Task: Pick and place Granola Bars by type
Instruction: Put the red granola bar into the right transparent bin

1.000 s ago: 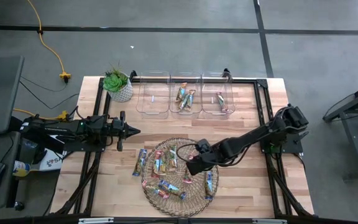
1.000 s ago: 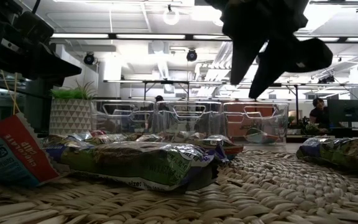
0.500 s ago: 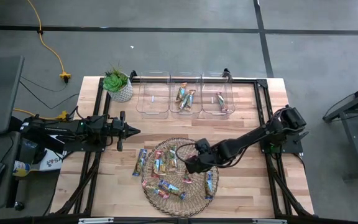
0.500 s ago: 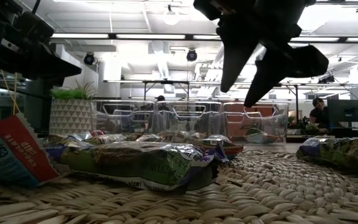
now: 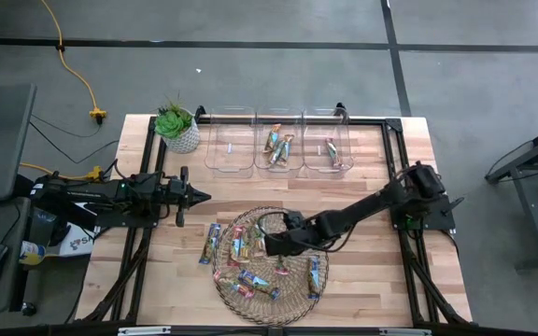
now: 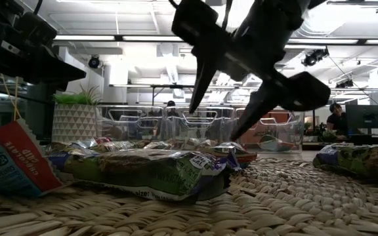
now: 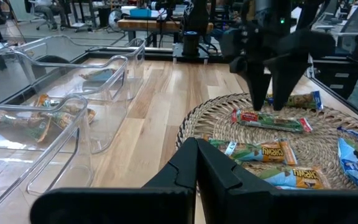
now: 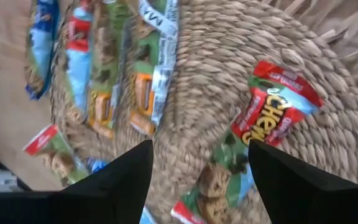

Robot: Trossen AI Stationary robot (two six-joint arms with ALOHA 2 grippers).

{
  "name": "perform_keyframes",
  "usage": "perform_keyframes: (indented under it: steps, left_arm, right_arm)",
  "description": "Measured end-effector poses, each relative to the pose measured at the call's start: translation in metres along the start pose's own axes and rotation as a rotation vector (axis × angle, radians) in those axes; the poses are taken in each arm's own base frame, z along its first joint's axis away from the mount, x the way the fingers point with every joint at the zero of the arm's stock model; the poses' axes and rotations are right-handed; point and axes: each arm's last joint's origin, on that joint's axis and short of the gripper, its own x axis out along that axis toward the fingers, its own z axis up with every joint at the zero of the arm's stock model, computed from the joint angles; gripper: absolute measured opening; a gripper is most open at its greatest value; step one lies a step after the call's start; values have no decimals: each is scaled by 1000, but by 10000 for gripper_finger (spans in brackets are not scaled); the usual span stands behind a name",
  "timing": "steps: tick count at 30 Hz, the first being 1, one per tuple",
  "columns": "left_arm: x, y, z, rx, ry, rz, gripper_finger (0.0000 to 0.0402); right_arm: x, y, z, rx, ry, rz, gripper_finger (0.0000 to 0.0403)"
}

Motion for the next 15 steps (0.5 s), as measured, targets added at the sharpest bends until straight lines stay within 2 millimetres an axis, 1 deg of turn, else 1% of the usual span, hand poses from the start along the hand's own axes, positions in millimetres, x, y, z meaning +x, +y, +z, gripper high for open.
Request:
perform_keyframes:
  steps: [3,9,15]
  left_arm:
    - [0,0,0,0,0,0,1]
    - [0,0,0,0,0,0,1]
    - [0,0,0,0,0,0,1]
  right_arm:
    - [4,-2,0,35,12,-18,248]
    - [4,-5,0,76,33,-51,248]
    - [2,0,-2,90,61,-6,248]
